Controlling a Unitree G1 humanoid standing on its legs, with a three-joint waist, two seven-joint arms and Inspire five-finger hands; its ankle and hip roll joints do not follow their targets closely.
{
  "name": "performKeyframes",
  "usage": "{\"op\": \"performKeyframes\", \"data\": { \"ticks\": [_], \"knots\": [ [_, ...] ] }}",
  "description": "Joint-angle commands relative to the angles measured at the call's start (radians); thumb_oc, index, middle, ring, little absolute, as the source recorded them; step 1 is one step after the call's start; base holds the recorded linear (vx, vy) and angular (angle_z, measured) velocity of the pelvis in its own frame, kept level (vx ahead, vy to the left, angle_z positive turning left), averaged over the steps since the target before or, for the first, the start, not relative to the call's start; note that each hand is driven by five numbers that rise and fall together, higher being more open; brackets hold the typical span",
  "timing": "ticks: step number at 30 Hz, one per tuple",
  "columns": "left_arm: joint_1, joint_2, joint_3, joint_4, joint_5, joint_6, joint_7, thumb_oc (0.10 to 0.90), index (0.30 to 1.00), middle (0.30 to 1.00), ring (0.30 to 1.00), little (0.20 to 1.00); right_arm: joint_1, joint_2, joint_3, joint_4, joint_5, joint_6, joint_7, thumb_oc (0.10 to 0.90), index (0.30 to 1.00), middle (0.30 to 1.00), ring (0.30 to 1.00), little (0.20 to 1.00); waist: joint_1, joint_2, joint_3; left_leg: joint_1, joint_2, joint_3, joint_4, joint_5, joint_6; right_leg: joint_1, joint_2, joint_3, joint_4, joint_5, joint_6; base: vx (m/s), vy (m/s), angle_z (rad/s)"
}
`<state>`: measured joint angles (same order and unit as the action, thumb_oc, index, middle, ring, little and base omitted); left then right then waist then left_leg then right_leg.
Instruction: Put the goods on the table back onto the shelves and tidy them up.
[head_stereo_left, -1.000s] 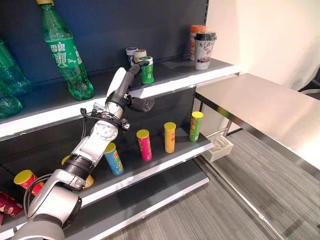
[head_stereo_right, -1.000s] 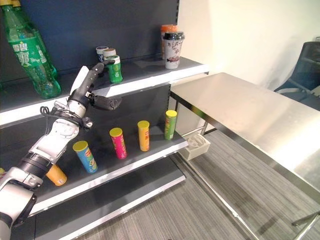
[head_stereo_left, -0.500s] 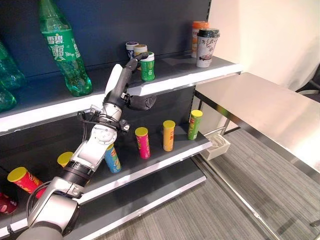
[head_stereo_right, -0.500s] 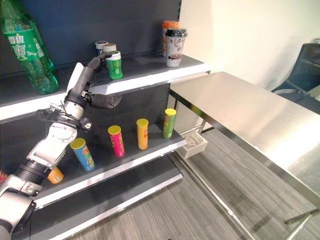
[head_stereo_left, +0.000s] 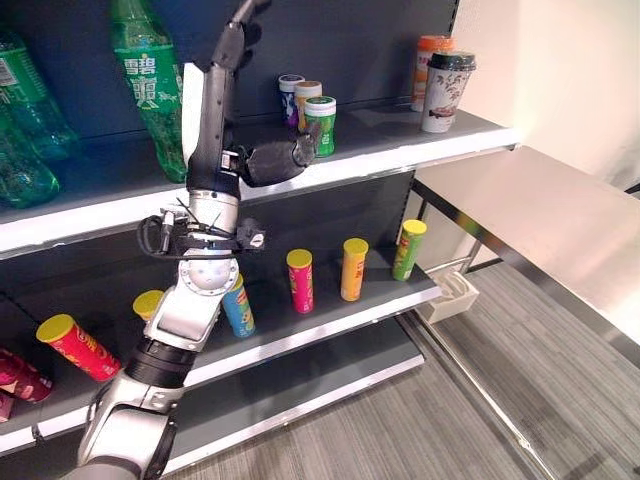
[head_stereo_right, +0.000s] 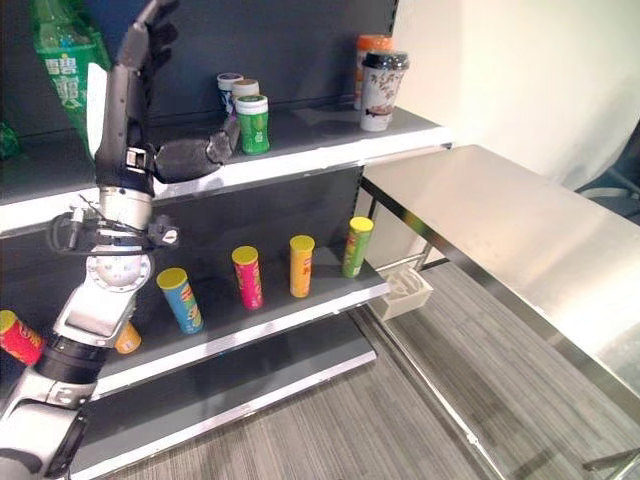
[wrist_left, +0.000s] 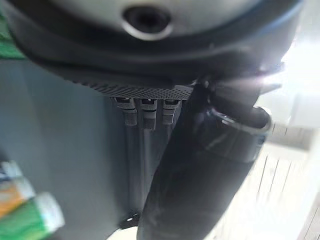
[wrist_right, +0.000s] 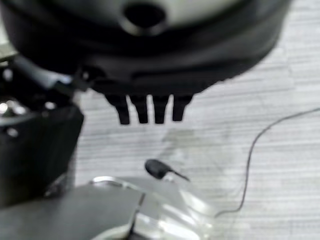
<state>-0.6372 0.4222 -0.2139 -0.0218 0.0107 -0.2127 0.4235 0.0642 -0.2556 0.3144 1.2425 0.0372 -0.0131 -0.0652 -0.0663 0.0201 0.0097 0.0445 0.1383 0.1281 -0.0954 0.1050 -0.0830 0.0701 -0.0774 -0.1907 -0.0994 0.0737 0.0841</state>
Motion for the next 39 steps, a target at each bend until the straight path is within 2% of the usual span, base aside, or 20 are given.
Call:
{"op": "performKeyframes", "data": {
  "ticks": [1, 9, 14, 19, 21, 24, 25, 26, 30, 31, 32, 37, 38, 39],
  "knots": [
    [-0.247, 0.011, 0.057, -0.026, 0.046, -0.092, 0.087, 0.8, 0.9, 0.9, 0.9, 0.9, -0.018, -0.013, 0.005, 0.033, 0.047, -0.022, 0.01, 0.8, 0.9, 0.9, 0.9, 0.9, 0.014, -0.044, 0.003, 0.034, -0.031, 0.019, 0.008, -0.128, -0.003, 0.041, -0.013, 0.012, 0.041, -0.089, 0.038, -0.03, -0.001, 0.07],
    [-0.227, 0.031, 0.148, -0.187, 0.042, -0.137, 0.111, 0.8, 0.9, 0.9, 0.9, 0.9, 0.018, -0.015, 0.011, 0.013, 0.035, -0.02, 0.016, 0.8, 0.9, 0.9, 0.9, 0.9, 0.023, -0.051, 0.002, 0.032, -0.027, 0.028, 0.008, -0.12, -0.005, 0.029, -0.012, 0.019, 0.053, -0.089, 0.036, -0.01, -0.012, -0.02],
    [-0.097, 0.074, 0.251, -0.317, -0.009, -0.18, 0.087, 0.8, 0.9, 0.9, 0.9, 0.9, -0.005, -0.01, 0.077, 0.033, -0.069, -0.006, 0.006, 0.8, 0.9, 0.9, 0.9, 0.9, 0.032, -0.049, 0.005, 0.051, -0.024, 0.035, 0.008, -0.128, -0.003, 0.034, -0.006, 0.034, 0.051, -0.094, 0.027, 0.0, -0.039, -0.1],
    [0.008, 0.133, 0.325, -0.331, -0.039, -0.194, 0.073, 0.8, 0.9, 0.9, 0.9, 0.9, -0.019, 0.012, 0.07, 0.063, -0.068, -0.003, 0.0, 0.8, 0.9, 0.9, 0.9, 0.9, 0.053, -0.043, 0.005, 0.054, -0.025, 0.023, 0.008, -0.126, -0.005, 0.049, -0.002, 0.027, 0.05, -0.103, 0.018, 0.01, -0.038, -0.01],
    [0.099, 0.164, 0.39, -0.333, -0.054, -0.208, 0.068, 0.8, 0.9, 0.9, 0.9, 0.9, -0.022, 0.019, 0.063, 0.077, -0.066, -0.002, 0.002, 0.8, 0.9, 0.9, 0.9, 0.9, 0.063, -0.039, 0.008, 0.056, -0.025, 0.015, 0.008, -0.123, -0.007, 0.056, 0.0, 0.022, 0.049, -0.107, 0.013, 0.01, -0.035, 0.02],
    [0.242, 0.195, 0.505, -0.308, -0.06, -0.223, 0.079, 0.8, 0.9, 0.9, 0.9, 0.9, -0.023, 0.023, 0.053, 0.092, -0.07, 0.002, 0.005, 0.8, 0.9, 0.9, 0.9, 0.9, 0.082, -0.036, 0.01, 0.057, -0.025, 0.004, 0.008, -0.118, -0.01, 0.066, 0.002, 0.017, 0.047, -0.113, 0.005, 0.01, -0.025, 0.15],
    [0.245, 0.195, 0.507, -0.309, -0.061, -0.223, 0.078, 0.8, 0.9, 0.9, 0.9, 0.9, -0.023, 0.023, 0.055, 0.092, -0.069, 0.002, 0.005, 0.8, 0.9, 0.9, 0.9, 0.9, 0.081, -0.036, 0.01, 0.057, -0.025, 0.003, 0.008, -0.118, -0.01, 0.066, 0.002, 0.017, 0.047, -0.113, 0.005, 0.01, -0.027, 0.1],
    [0.33, 0.207, 0.588, -0.283, -0.072, -0.235, 0.094, 0.8, 0.9, 0.9, 0.9, 0.9, -0.027, 0.026, 0.043, 0.098, -0.075, 0.001, 0.008, 0.8, 0.9, 0.9, 0.9, 0.9, 0.104, -0.038, 0.016, 0.054, -0.026, -0.005, 0.008, -0.113, -0.012, 0.07, 0.005, 0.01, 0.046, -0.117, 0.001, 0.0, -0.031, 0.08],
    [0.531, 0.177, 0.745, -0.173, -0.098, -0.249, 0.161, 0.8, 0.9, 0.9, 0.9, 0.9, -0.027, 0.014, 0.059, 0.097, -0.105, -0.002, 0.008, 0.8, 0.9, 0.9, 0.9, 0.9, 0.132, -0.044, 0.024, 0.043, -0.029, -0.032, 0.008, -0.102, -0.016, 0.08, 0.01, -0.012, 0.042, -0.127, -0.008, -0.01, -0.032, 0.18],
    [0.533, 0.177, 0.747, -0.173, -0.099, -0.25, 0.161, 0.8, 0.9, 0.9, 0.9, 0.9, -0.026, 0.013, 0.061, 0.096, -0.105, -0.002, 0.008, 0.8, 0.9, 0.9, 0.9, 0.9, 0.13, -0.044, 0.023, 0.043, -0.029, -0.033, 0.008, -0.102, -0.016, 0.08, 0.01, -0.013, 0.042, -0.127, -0.008, -0.03, -0.028, 0.37],
    [0.648, 0.148, 0.831, -0.13, -0.095, -0.256, 0.199, 0.8, 0.9, 0.9, 0.9, 0.9, -0.032, 0.008, 0.052, 0.092, -0.109, -0.006, 0.007, 0.8, 0.9, 0.9, 0.9, 0.9, 0.156, -0.05, 0.032, 0.037, -0.03, -0.045, 0.008, -0.091, -0.015, 0.084, 0.013, -0.027, 0.041, -0.128, -0.013, -0.01, -0.03, 0.36],
    [0.763, 0.141, 0.924, -0.032, -0.032, -0.209, 0.309, 0.8, 0.9, 0.9, 0.9, 0.9, -0.047, 0.003, 0.063, 0.085, -0.128, -0.01, 0.003, 0.8, 0.9, 0.9, 0.9, 0.9, 0.188, -0.06, 0.032, 0.03, -0.029, -0.07, 0.008, -0.099, -0.019, 0.094, 0.019, -0.046, 0.036, -0.142, -0.015, 0.01, -0.037, 0.27],
    [0.837, 0.131, 0.987, 0.061, -0.003, -0.157, 0.391, 0.8, 0.9, 0.9, 0.9, 0.9, -0.053, 0.01, 0.087, 0.083, -0.16, -0.013, -0.003, 0.8, 0.9, 0.9, 0.9, 0.9, 0.214, -0.071, 0.035, 0.019, -0.031, -0.089, 0.008, -0.094, -0.019, 0.097, 0.021, -0.061, 0.034, -0.147, -0.019, -0.03, -0.043, 0.39],
    [0.852, 0.124, 0.988, 0.108, -0.01, -0.135, 0.397, 0.8, 0.9, 0.9, 0.9, 0.9, -0.056, 0.01, 0.094, 0.083, -0.167, -0.013, 0.0, 0.8, 0.9, 0.9, 0.9, 0.9, 0.218, -0.074, 0.038, 0.011, -0.032, -0.093, 0.008, -0.083, -0.018, 0.093, 0.021, -0.066, 0.034, -0.141, -0.02, -0.03, -0.043, 0.34]
  ]
}}
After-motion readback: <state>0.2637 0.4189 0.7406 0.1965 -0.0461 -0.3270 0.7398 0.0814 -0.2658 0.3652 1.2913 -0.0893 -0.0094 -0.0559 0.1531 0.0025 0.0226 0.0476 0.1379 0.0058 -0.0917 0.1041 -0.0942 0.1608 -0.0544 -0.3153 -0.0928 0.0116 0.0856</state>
